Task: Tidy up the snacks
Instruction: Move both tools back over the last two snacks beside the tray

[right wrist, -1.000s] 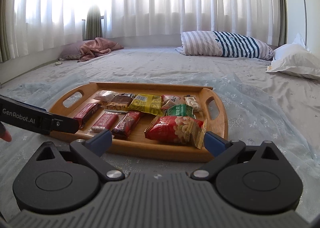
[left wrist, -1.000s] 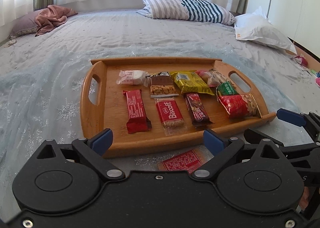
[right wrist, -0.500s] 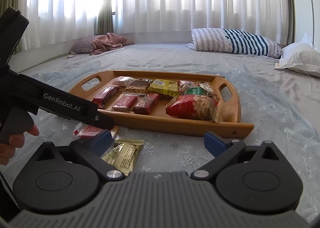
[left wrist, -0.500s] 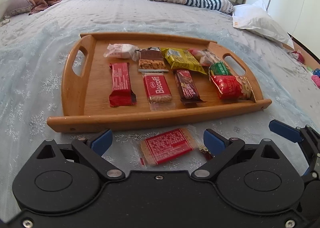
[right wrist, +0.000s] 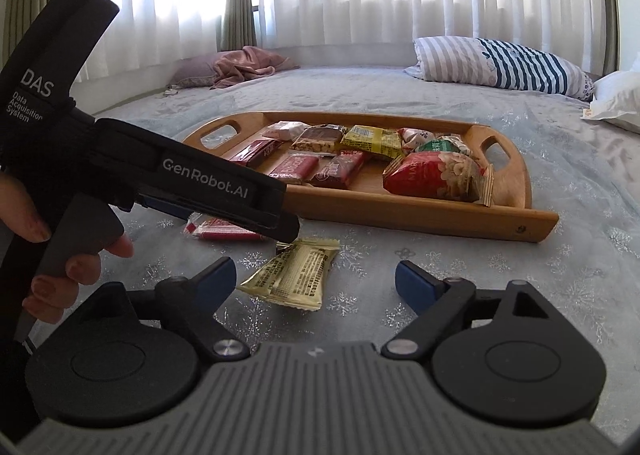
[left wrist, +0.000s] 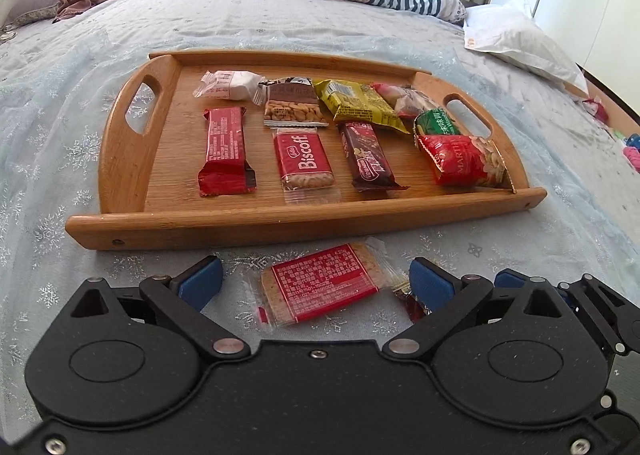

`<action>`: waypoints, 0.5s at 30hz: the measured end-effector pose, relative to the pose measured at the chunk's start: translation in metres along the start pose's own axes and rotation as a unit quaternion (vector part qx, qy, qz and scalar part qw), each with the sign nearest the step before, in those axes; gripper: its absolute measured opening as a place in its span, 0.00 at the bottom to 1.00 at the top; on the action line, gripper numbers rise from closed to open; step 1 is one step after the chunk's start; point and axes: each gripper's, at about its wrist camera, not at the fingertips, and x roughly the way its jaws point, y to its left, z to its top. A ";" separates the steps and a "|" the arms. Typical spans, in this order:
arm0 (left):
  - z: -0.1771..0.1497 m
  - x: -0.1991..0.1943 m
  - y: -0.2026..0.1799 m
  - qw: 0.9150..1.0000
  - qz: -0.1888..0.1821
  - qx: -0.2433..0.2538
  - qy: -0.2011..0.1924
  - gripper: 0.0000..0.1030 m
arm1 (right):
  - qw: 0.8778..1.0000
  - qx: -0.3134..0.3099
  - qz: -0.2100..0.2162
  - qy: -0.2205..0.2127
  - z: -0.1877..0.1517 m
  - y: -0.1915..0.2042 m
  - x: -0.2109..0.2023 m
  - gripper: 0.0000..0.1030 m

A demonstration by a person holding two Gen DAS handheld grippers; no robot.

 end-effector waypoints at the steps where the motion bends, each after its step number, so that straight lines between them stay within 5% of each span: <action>1: -0.001 0.000 -0.001 1.000 0.002 0.003 -0.002 0.97 | 1.000 0.005 -0.001 0.000 -0.001 0.000 0.000 0.87; 9: -0.007 -0.001 -0.007 1.000 0.011 0.020 -0.018 0.89 | 1.000 0.001 -0.006 0.000 -0.003 0.000 0.001 0.82; 15: -0.011 -0.008 -0.011 0.998 0.021 0.048 -0.033 0.70 | 1.000 -0.005 -0.007 -0.002 -0.005 0.002 0.003 0.82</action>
